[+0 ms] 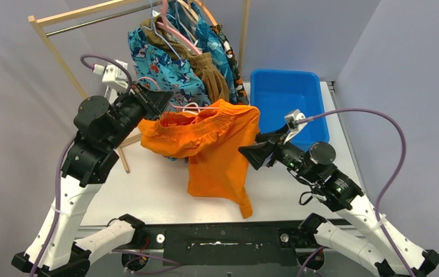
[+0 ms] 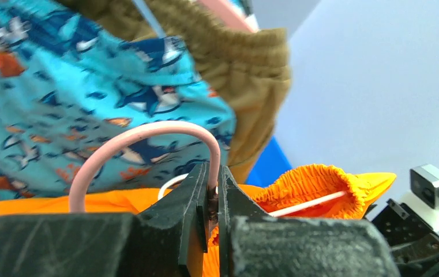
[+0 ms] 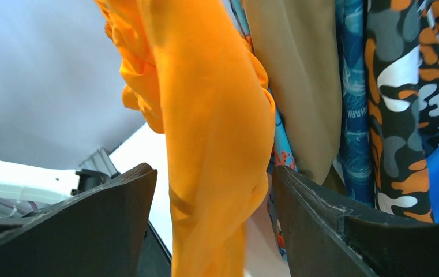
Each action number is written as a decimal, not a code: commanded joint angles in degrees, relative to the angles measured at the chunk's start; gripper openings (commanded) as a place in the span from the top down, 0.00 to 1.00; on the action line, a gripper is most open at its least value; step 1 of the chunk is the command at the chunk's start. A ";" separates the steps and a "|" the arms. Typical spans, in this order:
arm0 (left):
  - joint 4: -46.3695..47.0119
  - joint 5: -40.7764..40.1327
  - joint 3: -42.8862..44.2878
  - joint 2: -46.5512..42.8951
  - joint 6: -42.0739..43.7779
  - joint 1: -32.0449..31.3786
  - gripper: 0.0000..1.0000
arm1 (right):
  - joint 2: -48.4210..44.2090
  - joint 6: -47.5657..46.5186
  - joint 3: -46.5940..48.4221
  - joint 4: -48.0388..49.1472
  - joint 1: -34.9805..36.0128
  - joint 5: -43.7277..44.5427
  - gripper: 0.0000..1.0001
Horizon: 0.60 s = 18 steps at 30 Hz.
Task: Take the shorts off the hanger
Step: Adjust the hanger at the clothes rod.
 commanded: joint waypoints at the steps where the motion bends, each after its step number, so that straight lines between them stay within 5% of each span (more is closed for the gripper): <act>1: -2.75 -0.06 8.05 6.13 -1.45 -6.20 1.00 | -2.04 0.91 1.40 1.44 0.44 5.32 0.27; 9: -10.05 -23.62 25.34 19.99 4.31 -31.59 1.00 | 0.23 0.59 6.76 -8.64 0.01 23.96 0.38; 13: -10.41 -30.15 31.35 22.71 6.65 -38.72 1.00 | -3.38 1.30 4.56 -7.92 -0.39 29.64 0.45; 18: -13.45 -38.27 29.91 23.07 9.01 -39.99 1.00 | -2.49 -0.65 4.70 -8.43 -0.63 24.92 0.39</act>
